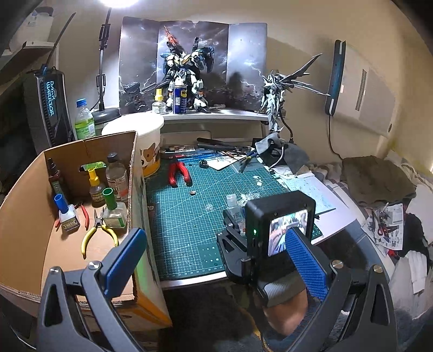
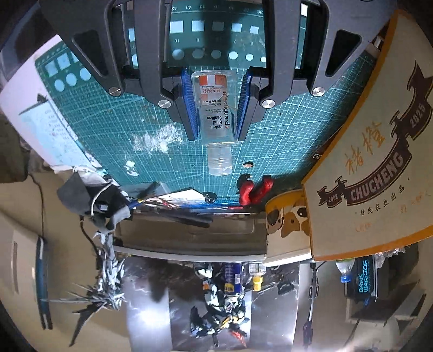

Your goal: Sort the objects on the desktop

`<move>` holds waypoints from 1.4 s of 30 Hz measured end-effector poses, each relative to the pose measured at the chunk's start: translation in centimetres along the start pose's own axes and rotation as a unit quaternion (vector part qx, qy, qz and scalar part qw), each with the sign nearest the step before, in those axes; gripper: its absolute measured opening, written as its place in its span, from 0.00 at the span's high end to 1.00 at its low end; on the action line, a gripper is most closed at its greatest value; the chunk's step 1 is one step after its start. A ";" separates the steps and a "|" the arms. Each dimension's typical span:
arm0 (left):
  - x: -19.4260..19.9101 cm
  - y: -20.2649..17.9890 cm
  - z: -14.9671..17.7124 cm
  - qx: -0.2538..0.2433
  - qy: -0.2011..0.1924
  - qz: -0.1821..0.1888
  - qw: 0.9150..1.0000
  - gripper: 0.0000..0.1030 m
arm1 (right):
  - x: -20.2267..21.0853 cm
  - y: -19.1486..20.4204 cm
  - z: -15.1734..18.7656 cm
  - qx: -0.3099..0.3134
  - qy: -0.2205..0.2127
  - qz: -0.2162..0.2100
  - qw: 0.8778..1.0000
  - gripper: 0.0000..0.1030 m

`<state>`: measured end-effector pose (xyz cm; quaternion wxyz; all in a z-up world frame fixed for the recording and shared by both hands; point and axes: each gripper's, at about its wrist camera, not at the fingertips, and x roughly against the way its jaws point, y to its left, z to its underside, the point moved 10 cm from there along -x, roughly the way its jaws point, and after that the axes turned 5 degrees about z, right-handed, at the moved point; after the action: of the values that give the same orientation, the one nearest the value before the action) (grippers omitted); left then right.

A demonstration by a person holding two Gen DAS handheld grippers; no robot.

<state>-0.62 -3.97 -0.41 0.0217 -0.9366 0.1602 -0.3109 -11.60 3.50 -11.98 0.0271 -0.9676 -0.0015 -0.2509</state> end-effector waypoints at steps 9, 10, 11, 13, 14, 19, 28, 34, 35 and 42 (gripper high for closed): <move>-0.3 -0.2 0.5 -0.002 0.004 0.003 1.000 0.00 | 1.7 -0.6 1.2 -0.011 -0.057 0.012 0.998 0.74; -0.3 -0.2 0.5 -0.001 0.004 0.003 1.000 0.00 | 1.8 -0.5 1.3 -0.010 -0.060 0.012 0.998 0.74; -0.3 -0.3 0.5 -0.001 0.004 0.004 1.000 0.00 | 1.9 -0.5 1.3 -0.011 -0.064 0.010 0.998 0.74; -0.2 -0.3 0.5 -0.001 0.003 0.003 1.000 0.00 | 2.0 -0.5 1.2 -0.015 -0.070 0.006 0.997 0.74; -0.2 -0.3 0.5 -0.001 0.003 0.004 1.000 0.00 | 2.2 -0.6 1.2 -0.016 -0.078 0.007 0.997 0.74; -0.2 -0.4 0.6 -0.001 0.003 0.005 1.000 0.00 | 3.0 -0.5 2.0 -0.012 -0.090 0.010 0.996 0.74; -0.2 -0.8 0.7 -0.003 0.005 0.009 1.000 0.00 | 4.0 -0.2 2.6 -0.003 -0.096 0.014 0.995 0.74; 0.1 -0.8 0.4 -0.002 0.000 0.007 1.000 0.00 | 4.0 -0.2 3.4 -0.004 -0.076 0.014 0.997 0.71; 0.1 -0.8 0.4 -0.002 0.000 0.007 1.000 0.00 | 4.0 -0.2 3.6 -0.003 -0.073 0.014 0.997 0.69; 0.2 -1.0 0.5 -0.005 0.000 0.009 1.000 0.00 | 3.4 -0.4 3.5 -0.004 -0.056 0.015 0.998 0.69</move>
<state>0.08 -3.08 -0.59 0.0203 -0.9351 0.1702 -0.3100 -6.99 4.09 -13.33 0.0271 -0.9801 0.0121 -0.1961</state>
